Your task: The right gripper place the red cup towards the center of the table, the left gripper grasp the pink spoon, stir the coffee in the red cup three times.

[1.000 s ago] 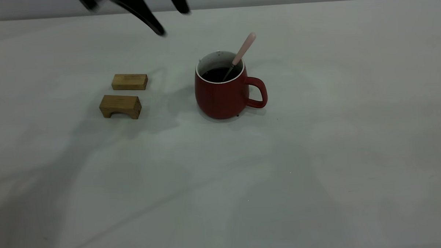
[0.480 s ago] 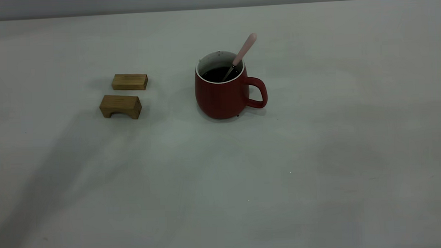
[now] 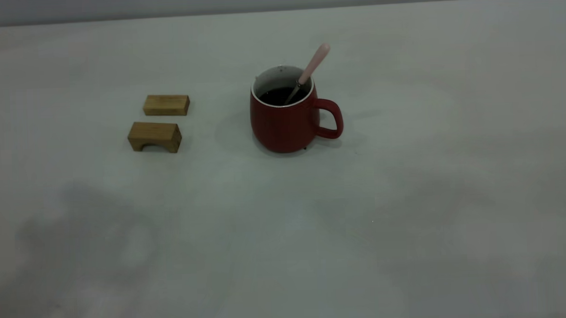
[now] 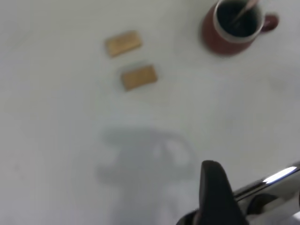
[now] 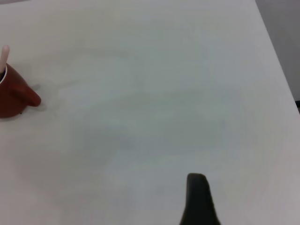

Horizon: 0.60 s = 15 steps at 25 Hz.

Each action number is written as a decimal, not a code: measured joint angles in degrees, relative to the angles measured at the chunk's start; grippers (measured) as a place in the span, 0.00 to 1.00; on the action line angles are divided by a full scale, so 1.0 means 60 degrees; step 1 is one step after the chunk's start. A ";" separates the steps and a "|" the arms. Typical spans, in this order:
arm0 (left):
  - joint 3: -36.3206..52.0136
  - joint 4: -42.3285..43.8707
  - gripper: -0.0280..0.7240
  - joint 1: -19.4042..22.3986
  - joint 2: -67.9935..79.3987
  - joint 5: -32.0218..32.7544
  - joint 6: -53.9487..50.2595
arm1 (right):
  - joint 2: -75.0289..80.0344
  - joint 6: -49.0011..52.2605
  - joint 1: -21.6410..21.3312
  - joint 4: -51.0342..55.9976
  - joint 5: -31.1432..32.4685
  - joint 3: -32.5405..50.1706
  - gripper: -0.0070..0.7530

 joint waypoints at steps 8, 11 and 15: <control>0.3902 0.0186 0.69 0.0000 -0.4843 0.0408 -0.0137 | 0.0000 0.0000 0.0000 0.0000 0.0000 0.0000 0.78; 0.4724 0.0010 0.69 0.0230 -0.6443 0.0681 -0.0188 | 0.0000 0.0000 0.0000 0.0000 0.0000 0.0000 0.78; 0.5320 -0.0045 0.69 0.1214 -0.8144 0.0839 -0.0206 | 0.0000 0.0000 0.0000 0.0000 0.0000 0.0000 0.78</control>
